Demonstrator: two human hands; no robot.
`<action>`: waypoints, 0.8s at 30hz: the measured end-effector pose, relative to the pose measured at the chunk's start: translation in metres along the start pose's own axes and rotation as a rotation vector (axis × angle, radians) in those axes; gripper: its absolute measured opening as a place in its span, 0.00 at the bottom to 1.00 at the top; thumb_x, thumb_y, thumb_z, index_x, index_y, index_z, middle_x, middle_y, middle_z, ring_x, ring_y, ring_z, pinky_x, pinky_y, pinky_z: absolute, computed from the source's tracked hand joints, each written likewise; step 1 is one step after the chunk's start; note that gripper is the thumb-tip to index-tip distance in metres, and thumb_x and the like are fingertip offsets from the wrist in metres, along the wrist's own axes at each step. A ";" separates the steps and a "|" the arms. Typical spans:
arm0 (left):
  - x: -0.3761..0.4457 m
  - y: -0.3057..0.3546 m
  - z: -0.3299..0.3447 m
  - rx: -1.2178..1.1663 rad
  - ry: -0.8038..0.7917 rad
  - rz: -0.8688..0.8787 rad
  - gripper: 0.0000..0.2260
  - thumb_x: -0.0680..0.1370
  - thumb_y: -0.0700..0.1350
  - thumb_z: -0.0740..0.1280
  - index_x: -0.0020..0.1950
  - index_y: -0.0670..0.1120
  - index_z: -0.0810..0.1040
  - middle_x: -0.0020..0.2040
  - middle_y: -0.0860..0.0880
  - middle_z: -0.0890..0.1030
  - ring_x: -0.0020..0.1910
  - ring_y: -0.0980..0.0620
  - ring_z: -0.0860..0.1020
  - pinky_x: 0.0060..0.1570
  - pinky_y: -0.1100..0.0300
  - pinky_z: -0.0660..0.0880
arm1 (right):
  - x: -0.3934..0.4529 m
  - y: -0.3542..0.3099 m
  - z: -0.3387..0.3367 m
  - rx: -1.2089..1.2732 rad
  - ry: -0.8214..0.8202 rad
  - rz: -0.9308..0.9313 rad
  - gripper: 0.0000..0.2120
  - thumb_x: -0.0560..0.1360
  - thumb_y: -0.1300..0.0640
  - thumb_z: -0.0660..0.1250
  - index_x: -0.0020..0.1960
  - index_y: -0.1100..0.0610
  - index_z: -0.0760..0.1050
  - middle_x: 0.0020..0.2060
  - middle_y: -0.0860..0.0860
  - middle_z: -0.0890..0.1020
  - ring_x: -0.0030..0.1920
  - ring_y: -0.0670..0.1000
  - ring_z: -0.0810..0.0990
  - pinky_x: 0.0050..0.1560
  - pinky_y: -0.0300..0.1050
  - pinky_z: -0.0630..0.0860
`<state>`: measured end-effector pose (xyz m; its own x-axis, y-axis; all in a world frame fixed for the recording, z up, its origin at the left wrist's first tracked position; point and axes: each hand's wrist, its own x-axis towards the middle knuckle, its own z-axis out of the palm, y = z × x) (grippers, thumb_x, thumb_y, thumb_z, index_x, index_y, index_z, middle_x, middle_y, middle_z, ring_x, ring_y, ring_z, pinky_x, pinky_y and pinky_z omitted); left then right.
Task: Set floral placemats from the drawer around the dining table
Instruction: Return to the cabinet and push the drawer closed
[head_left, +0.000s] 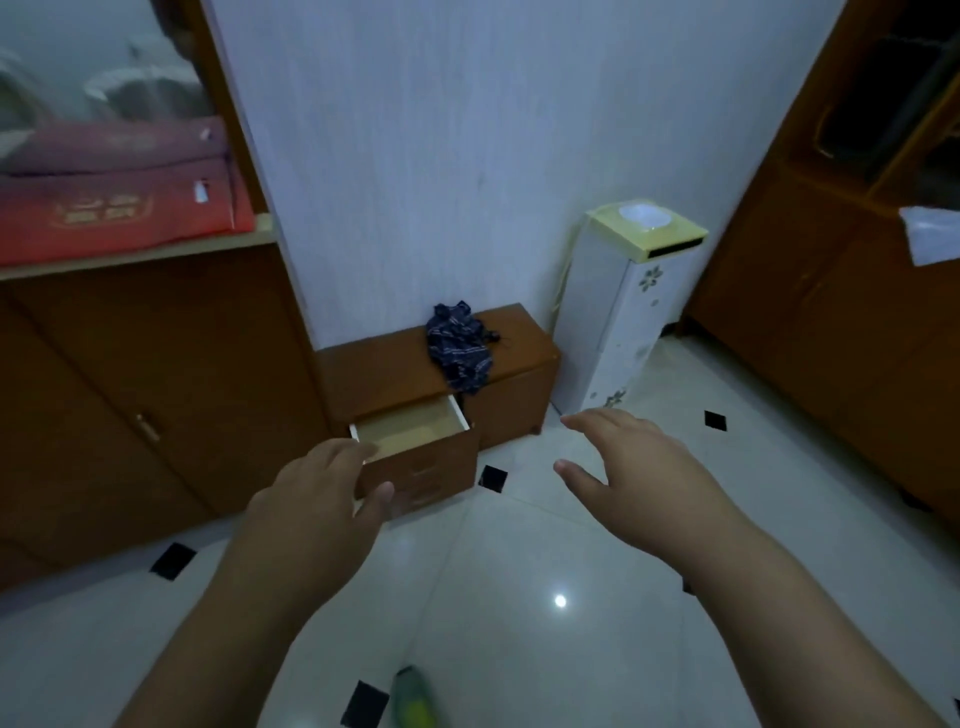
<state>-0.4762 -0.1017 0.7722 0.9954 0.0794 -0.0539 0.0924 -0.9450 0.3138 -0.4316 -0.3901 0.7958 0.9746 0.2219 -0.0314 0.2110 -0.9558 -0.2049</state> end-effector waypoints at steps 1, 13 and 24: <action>0.016 -0.006 0.002 -0.009 0.006 -0.004 0.22 0.82 0.59 0.59 0.75 0.55 0.67 0.74 0.55 0.69 0.70 0.52 0.70 0.63 0.52 0.71 | 0.017 -0.003 0.002 -0.010 -0.004 -0.009 0.26 0.80 0.38 0.59 0.76 0.44 0.64 0.73 0.42 0.70 0.70 0.49 0.70 0.68 0.50 0.69; 0.191 -0.063 0.000 -0.052 0.052 -0.008 0.21 0.81 0.58 0.62 0.73 0.55 0.71 0.73 0.55 0.71 0.70 0.50 0.71 0.63 0.49 0.72 | 0.196 -0.037 0.026 -0.035 -0.040 -0.029 0.25 0.80 0.40 0.60 0.75 0.45 0.66 0.71 0.44 0.71 0.68 0.50 0.72 0.66 0.50 0.71; 0.280 -0.073 0.027 -0.023 0.045 -0.132 0.22 0.81 0.58 0.62 0.74 0.55 0.69 0.74 0.55 0.70 0.70 0.49 0.71 0.61 0.49 0.72 | 0.324 -0.022 0.062 0.016 -0.110 -0.136 0.25 0.79 0.40 0.62 0.73 0.47 0.68 0.68 0.46 0.74 0.63 0.52 0.76 0.60 0.54 0.76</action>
<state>-0.2053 -0.0190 0.7090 0.9747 0.2171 -0.0534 0.2224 -0.9179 0.3287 -0.1254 -0.2856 0.7291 0.9229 0.3694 -0.1089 0.3380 -0.9125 -0.2305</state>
